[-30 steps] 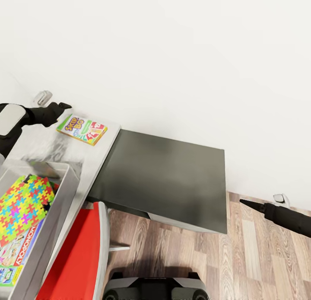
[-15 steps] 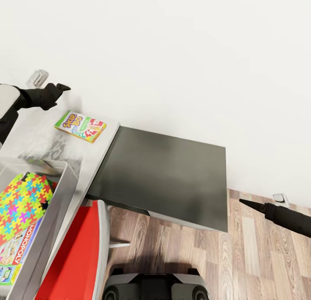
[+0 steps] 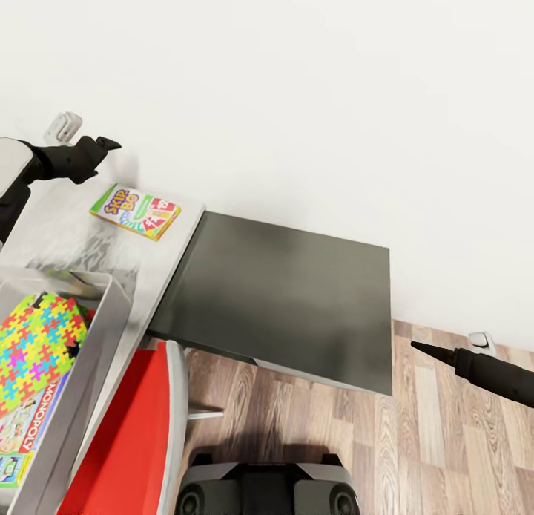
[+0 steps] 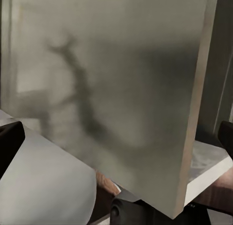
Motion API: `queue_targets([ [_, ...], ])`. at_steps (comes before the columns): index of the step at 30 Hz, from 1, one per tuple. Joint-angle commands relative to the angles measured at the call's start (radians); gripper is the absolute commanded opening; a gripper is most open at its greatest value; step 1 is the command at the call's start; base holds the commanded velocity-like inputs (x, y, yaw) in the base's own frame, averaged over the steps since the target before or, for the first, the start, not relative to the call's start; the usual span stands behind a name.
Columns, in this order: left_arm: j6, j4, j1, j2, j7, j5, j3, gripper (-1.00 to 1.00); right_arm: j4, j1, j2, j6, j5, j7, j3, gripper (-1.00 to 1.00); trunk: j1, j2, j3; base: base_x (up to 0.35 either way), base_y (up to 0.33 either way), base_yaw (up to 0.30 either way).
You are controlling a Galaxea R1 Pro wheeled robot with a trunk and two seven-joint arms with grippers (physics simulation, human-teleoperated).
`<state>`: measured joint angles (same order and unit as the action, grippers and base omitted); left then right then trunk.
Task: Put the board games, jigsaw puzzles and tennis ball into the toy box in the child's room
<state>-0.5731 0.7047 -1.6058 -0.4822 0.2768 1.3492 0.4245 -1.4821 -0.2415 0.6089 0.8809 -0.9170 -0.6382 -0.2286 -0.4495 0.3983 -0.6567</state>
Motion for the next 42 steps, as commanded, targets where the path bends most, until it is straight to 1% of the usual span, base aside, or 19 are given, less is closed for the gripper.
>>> queue_targets([
  [1, 0.001, 0.002, -0.002, -0.001, 0.009, 0.01, 0.005, 1.0, 0.0, -0.001, 0.0, 0.006, 0.0, -0.003, -0.001, 1.0, 0.0, 0.002, -0.003, 0.0, 0.0, 0.0],
  [8, 0.002, -0.002, -0.003, -0.007, 0.009, 0.01, 0.004, 1.0, 0.0, -0.001, 0.0, 0.006, 0.0, -0.003, -0.001, 1.0, 0.0, 0.002, -0.014, 0.0, 0.0, 0.0],
  [10, 0.002, -0.005, -0.003, -0.018, 0.009, 0.009, 0.004, 1.0, -0.001, -0.001, 0.0, 0.006, 0.0, -0.004, -0.001, 1.0, 0.0, 0.002, -0.018, 0.0, 0.0, 0.0],
  [11, 0.002, -0.005, -0.003, -0.018, 0.009, 0.009, 0.004, 1.0, -0.001, -0.001, 0.0, 0.006, 0.0, -0.004, -0.001, 1.0, 0.0, 0.002, -0.019, 0.0, 0.0, 0.0],
  [13, 0.002, -0.012, -0.003, -0.032, 0.009, 0.006, 0.004, 1.0, 0.0, -0.001, 0.0, 0.006, 0.0, -0.003, -0.002, 1.0, 0.0, 0.002, -0.022, 0.0, 0.0, 0.0],
  [14, 0.002, -0.012, -0.003, -0.032, 0.009, 0.006, 0.004, 1.0, 0.0, -0.001, 0.0, 0.006, 0.0, -0.003, -0.002, 1.0, 0.0, 0.002, -0.023, 0.0, 0.0, 0.0],
  [16, 0.002, -0.025, -0.003, -0.042, 0.008, 0.0, 0.004, 1.0, 0.0, -0.001, 0.0, 0.006, 0.0, -0.003, -0.002, 1.0, 0.0, 0.002, -0.025, 0.0, 0.0, 0.0],
  [20, 0.002, -0.037, -0.003, -0.052, 0.008, -0.009, 0.004, 1.0, 0.0, -0.001, 0.0, 0.006, 0.0, -0.003, -0.004, 1.0, 0.0, 0.002, -0.028, 0.0, 0.0, 0.0],
  [22, 0.002, -0.044, -0.003, -0.065, 0.007, -0.019, 0.004, 1.0, 0.0, -0.001, 0.001, 0.006, 0.001, -0.003, -0.006, 1.0, 0.0, 0.002, -0.029, 0.0, 0.0, 0.018],
  [23, 0.002, -0.044, -0.003, -0.065, 0.007, -0.019, 0.004, 1.0, 0.0, -0.001, 0.001, 0.006, 0.001, -0.003, -0.006, 1.0, 0.0, 0.002, -0.029, 0.0, 0.0, 0.03],
  [25, 0.002, -0.048, -0.003, -0.08, 0.006, -0.026, 0.004, 1.0, -0.001, -0.001, 0.001, 0.006, 0.001, -0.003, -0.008, 1.0, 0.0, 0.002, -0.03, 0.0, 0.0, 0.091],
  [26, 0.002, -0.048, -0.003, -0.08, 0.006, -0.026, 0.004, 1.0, -0.001, -0.001, 0.001, 0.006, 0.001, -0.003, -0.008, 1.0, 0.0, 0.002, -0.03, 0.0, 0.0, 0.114],
  [28, 0.002, -0.048, -0.003, -0.09, 0.005, -0.031, 0.003, 1.0, -0.001, -0.001, 0.001, 0.007, 0.001, -0.004, -0.01, 1.0, 0.0, 0.002, -0.03, 0.0, 0.0, 0.165],
  [34, 0.002, -0.031, -0.003, -0.101, 0.005, -0.036, 0.003, 1.0, -0.001, -0.001, 0.001, 0.008, 0.001, -0.004, -0.012, 1.0, 0.0, 0.002, -0.031, 0.0, 0.0, 0.178],
  [42, 0.001, -0.015, -0.003, -0.105, 0.004, -0.038, 0.005, 1.0, -0.001, -0.001, 0.002, 0.009, 0.001, -0.004, -0.013, 1.0, 0.0, 0.002, -0.031, 0.0, 0.0, 0.082],
])
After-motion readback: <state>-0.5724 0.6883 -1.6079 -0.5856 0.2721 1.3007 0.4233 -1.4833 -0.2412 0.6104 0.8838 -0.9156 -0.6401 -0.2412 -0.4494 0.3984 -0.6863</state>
